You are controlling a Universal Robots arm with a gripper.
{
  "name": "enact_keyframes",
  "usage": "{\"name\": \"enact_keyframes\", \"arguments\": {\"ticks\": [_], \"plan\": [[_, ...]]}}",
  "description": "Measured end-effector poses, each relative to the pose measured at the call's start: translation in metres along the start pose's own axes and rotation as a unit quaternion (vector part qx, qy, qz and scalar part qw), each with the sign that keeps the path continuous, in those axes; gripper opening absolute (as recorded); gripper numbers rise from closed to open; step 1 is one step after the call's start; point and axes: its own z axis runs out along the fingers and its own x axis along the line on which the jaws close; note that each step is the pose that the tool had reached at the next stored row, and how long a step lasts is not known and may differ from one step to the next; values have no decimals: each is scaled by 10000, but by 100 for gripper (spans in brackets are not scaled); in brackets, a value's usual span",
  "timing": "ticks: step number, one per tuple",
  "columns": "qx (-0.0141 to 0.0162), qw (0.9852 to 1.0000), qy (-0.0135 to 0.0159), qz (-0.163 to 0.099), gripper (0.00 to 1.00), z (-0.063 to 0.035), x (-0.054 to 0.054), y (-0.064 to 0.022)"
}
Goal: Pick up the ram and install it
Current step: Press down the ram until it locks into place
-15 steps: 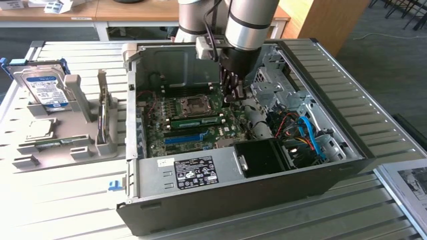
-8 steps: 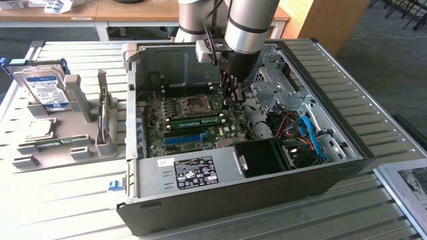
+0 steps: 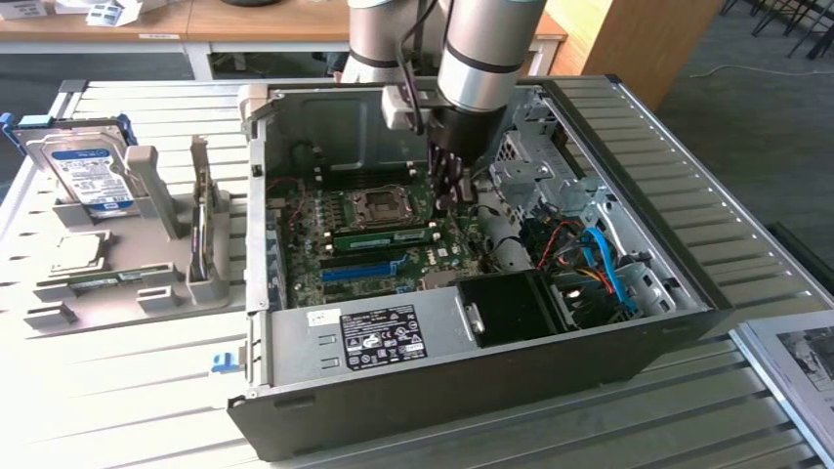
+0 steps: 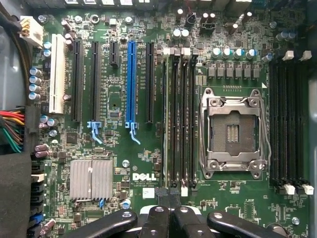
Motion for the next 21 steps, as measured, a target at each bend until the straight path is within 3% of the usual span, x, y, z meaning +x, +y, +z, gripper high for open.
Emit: {"name": "enact_keyframes", "arguments": {"ticks": [21], "plan": [[0,10000,3,0,10,70,1,-3]]}}
